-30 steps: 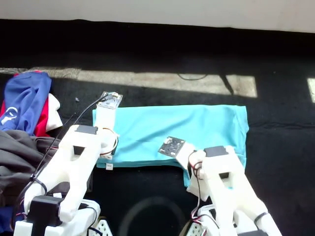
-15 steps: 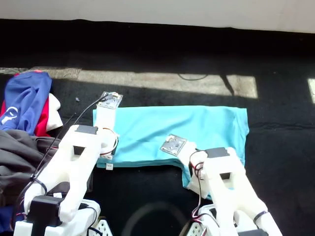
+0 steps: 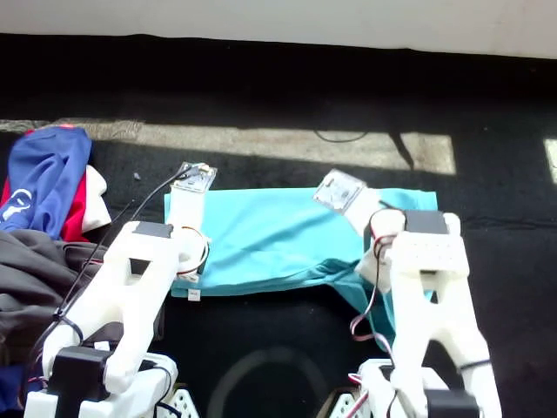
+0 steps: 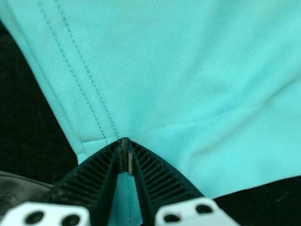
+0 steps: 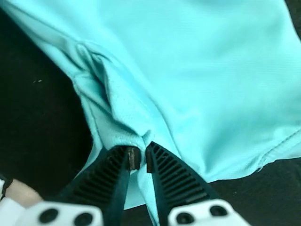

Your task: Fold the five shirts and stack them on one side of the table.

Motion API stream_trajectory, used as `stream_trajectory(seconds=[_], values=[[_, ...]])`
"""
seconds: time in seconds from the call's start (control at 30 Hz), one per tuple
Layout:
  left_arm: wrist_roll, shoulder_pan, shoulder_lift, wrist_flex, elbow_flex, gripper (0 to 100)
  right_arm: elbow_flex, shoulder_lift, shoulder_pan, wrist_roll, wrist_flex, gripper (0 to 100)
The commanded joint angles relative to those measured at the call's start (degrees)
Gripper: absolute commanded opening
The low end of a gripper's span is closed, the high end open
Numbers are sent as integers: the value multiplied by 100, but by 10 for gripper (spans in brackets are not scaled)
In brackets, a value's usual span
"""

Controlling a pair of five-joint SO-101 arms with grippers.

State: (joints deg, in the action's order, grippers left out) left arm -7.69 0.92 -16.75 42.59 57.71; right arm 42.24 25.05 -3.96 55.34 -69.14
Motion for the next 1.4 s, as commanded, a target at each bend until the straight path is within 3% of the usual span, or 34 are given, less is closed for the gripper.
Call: stream_trajectory(seconds=[0.0, 0.1, 0.27, 0.4, 0.5, 0.6, 0.87, 0.97, 1.13, 1.27, 1.37], values=[[-9, -22, -31, -79, 22, 8, -664, -796, 92, 62, 453, 5], [-9, -22, -31, -79, 22, 8, -1499, -1745, 119, 26, 488, 5], [-9, -22, -31, -79, 22, 8, -3169, -2958, 215, -782, 251, 9], [-9, -22, -31, -79, 22, 8, -4154, -3767, 198, -844, -171, 13], [-9, -22, -31, -79, 22, 8, -4760, -4207, 321, -914, -532, 84], [-9, -22, -31, -79, 22, 8, -5288, -4338, 418, -1547, -743, 142], [-9, -22, -31, -79, 22, 8, -6255, -4338, 716, -2901, -655, 142], [-9, -22, -31, -79, 22, 8, -6457, -4321, 752, -2725, -1305, 141], [-9, -22, -31, -79, 22, 8, -6589, -4321, 479, -1644, -3222, 141], [-9, -22, -31, -79, 22, 8, -6114, -4066, 479, -1600, -3196, 147], [-9, -22, -31, -79, 22, 8, -5200, -3591, 338, -1521, -3187, 204]])
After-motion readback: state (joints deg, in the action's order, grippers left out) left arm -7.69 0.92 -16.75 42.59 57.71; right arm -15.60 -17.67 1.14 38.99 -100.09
